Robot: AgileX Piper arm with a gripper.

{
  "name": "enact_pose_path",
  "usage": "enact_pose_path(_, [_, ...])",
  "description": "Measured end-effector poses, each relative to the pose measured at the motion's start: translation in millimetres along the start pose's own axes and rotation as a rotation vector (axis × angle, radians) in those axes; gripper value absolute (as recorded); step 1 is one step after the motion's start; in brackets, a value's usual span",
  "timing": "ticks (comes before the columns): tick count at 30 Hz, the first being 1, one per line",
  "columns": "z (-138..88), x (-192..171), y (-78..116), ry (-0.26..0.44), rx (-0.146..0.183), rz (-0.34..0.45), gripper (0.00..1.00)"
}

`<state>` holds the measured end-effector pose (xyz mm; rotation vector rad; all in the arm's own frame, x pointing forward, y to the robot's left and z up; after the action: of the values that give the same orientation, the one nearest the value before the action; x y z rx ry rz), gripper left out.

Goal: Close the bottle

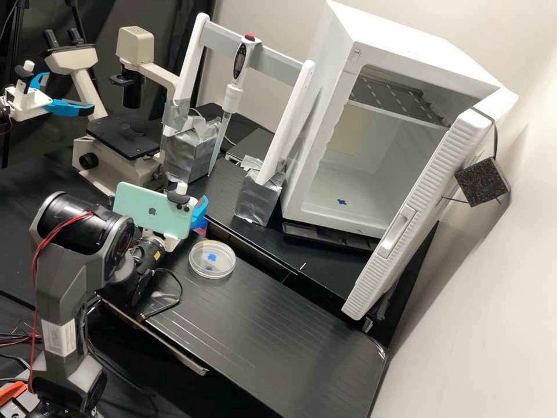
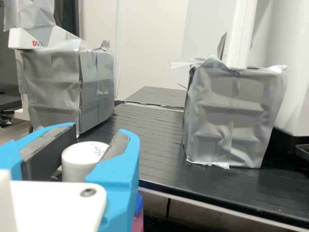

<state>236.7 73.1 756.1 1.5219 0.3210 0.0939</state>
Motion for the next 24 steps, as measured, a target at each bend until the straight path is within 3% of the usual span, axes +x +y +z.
enact_pose_path(11, [-6.8, -20.0, 8.3, 0.017, 0.005, 0.025, 1.0])
enact_pose_path(21, [-9.5, -45.8, 41.8, 0.028, 0.026, 0.186, 1.0])
enact_pose_path(24, [-8.4, -52.9, 50.2, -0.002, 0.059, 0.257, 1.0])
